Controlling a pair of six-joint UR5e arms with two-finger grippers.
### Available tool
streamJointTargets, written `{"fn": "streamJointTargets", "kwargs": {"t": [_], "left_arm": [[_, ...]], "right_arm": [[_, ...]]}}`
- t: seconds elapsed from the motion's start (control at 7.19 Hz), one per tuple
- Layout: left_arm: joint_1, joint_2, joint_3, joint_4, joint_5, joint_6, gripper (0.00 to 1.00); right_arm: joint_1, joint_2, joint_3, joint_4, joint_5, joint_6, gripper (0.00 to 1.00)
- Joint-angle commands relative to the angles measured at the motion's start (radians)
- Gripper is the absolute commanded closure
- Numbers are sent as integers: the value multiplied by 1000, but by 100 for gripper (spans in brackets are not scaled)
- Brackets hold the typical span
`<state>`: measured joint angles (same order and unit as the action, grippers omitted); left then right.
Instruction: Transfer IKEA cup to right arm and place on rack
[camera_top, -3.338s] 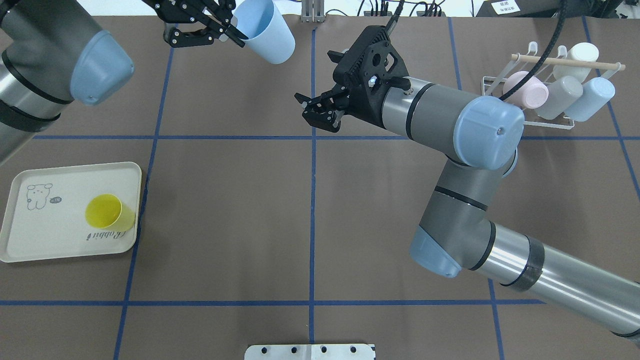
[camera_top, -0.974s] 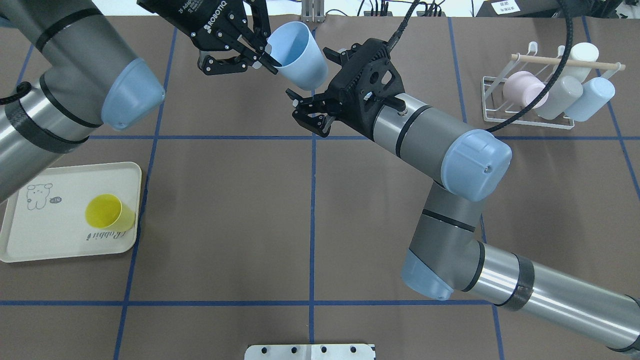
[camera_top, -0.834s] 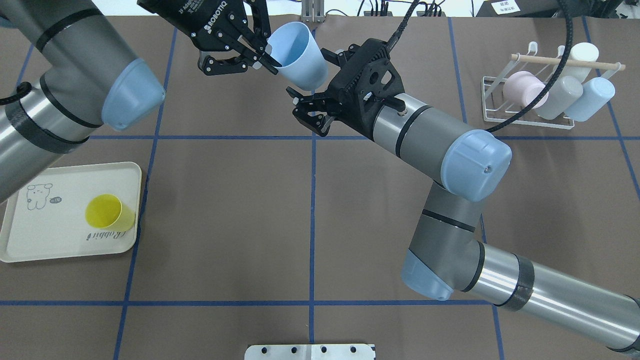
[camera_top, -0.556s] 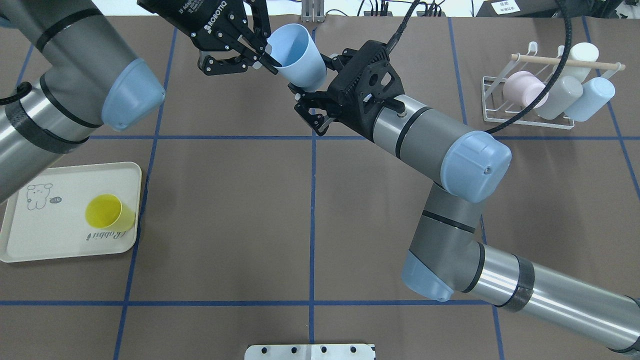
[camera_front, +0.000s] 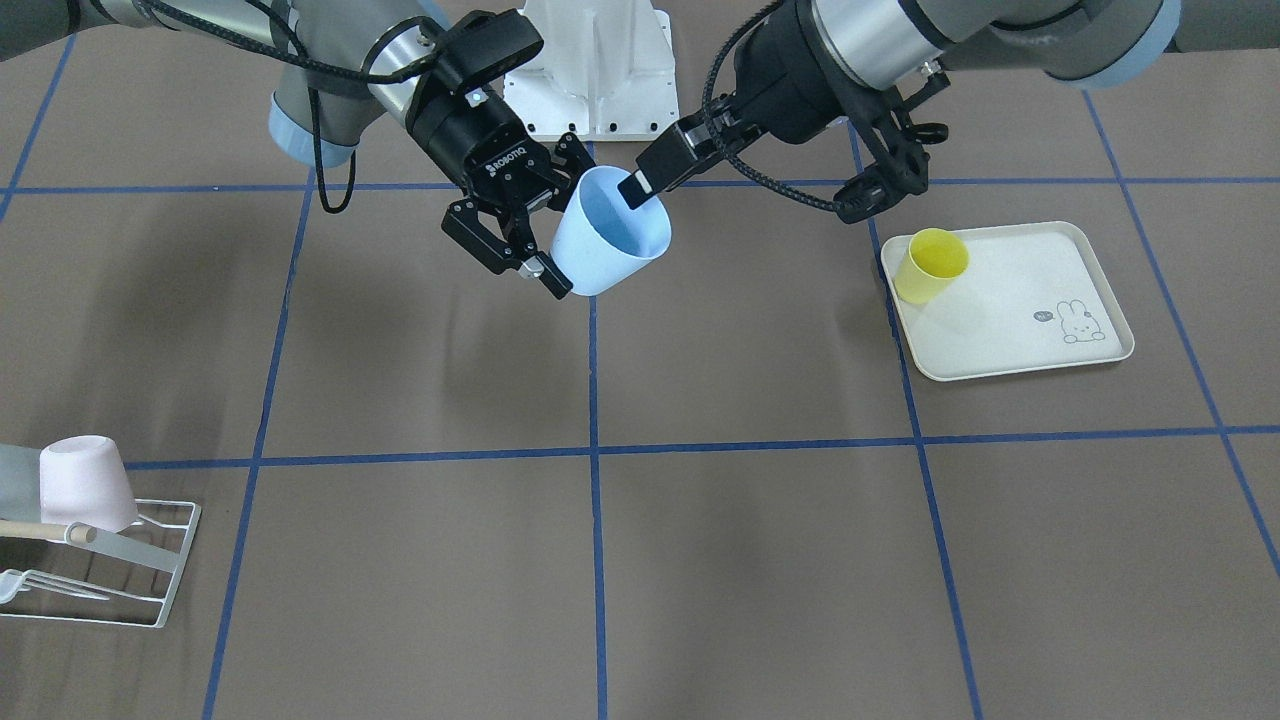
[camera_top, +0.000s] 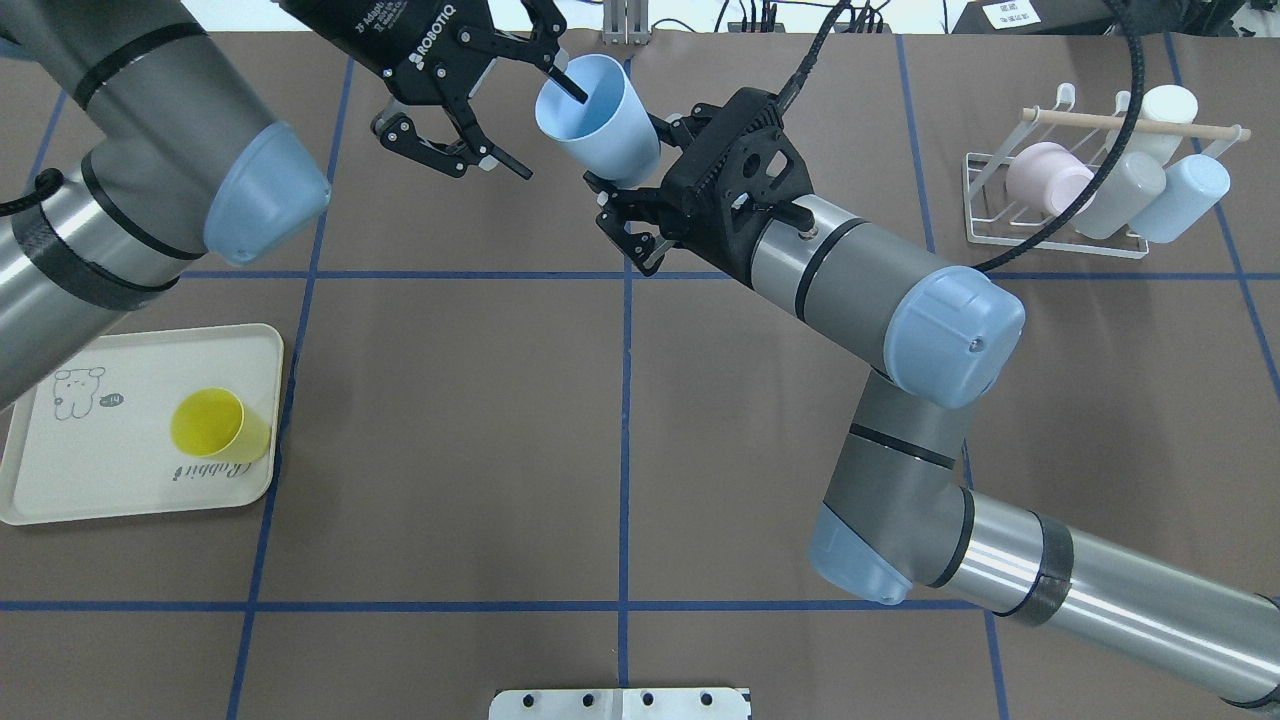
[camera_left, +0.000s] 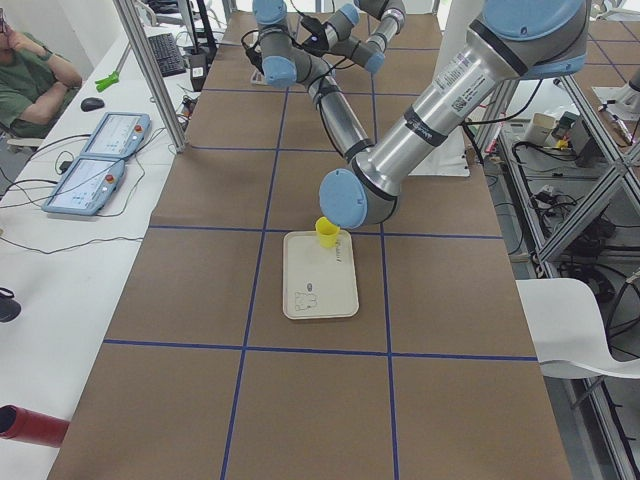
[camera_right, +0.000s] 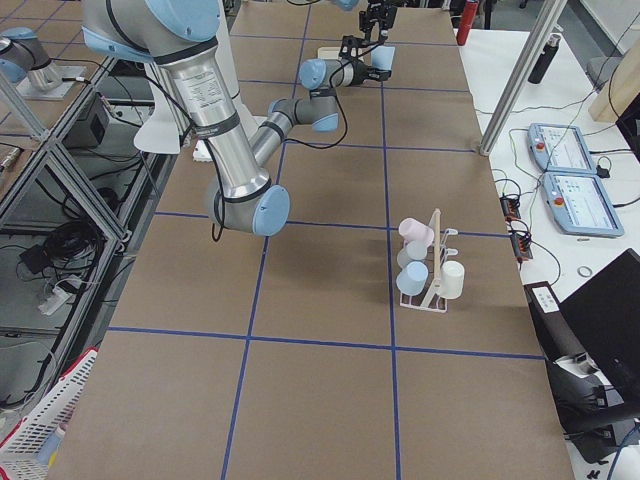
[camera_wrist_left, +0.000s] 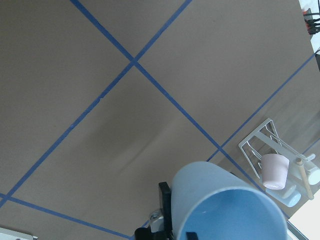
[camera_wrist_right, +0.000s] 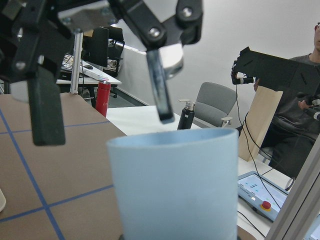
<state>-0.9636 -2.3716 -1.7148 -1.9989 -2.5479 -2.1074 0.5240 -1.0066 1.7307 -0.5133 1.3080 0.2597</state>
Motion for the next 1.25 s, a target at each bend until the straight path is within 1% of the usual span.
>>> {"fn": "streamJointTargets", "kwargs": {"t": [0.0,0.14,0.28,0.42,0.56,0.7,0.83,0.97,1.11], "left_arm": [[-4,6,-5,0,-5,33,0],[-7,12,-2,8,-14,87,0],[-4,47,4,15,-9,162,0],[-3,60,3,15,-9,225,0],[-9,93,3,29,-5,269,0],[-7,106,1,75,1,361,0],[-7,113,-8,183,24,480,0],[-1,118,-9,254,52,597,0],[-3,126,-11,323,55,719,0]], "right_arm": [[4,-3,3,-55,1,1,54],[10,0,12,-139,2,13,54],[16,-1,13,-245,2,15,54],[33,2,27,-331,7,16,55],[43,3,65,-459,10,16,58],[72,14,128,-655,36,16,59],[132,14,183,-803,128,4,60],[204,14,188,-848,246,0,60],[247,-7,187,-856,282,-17,61]]}}
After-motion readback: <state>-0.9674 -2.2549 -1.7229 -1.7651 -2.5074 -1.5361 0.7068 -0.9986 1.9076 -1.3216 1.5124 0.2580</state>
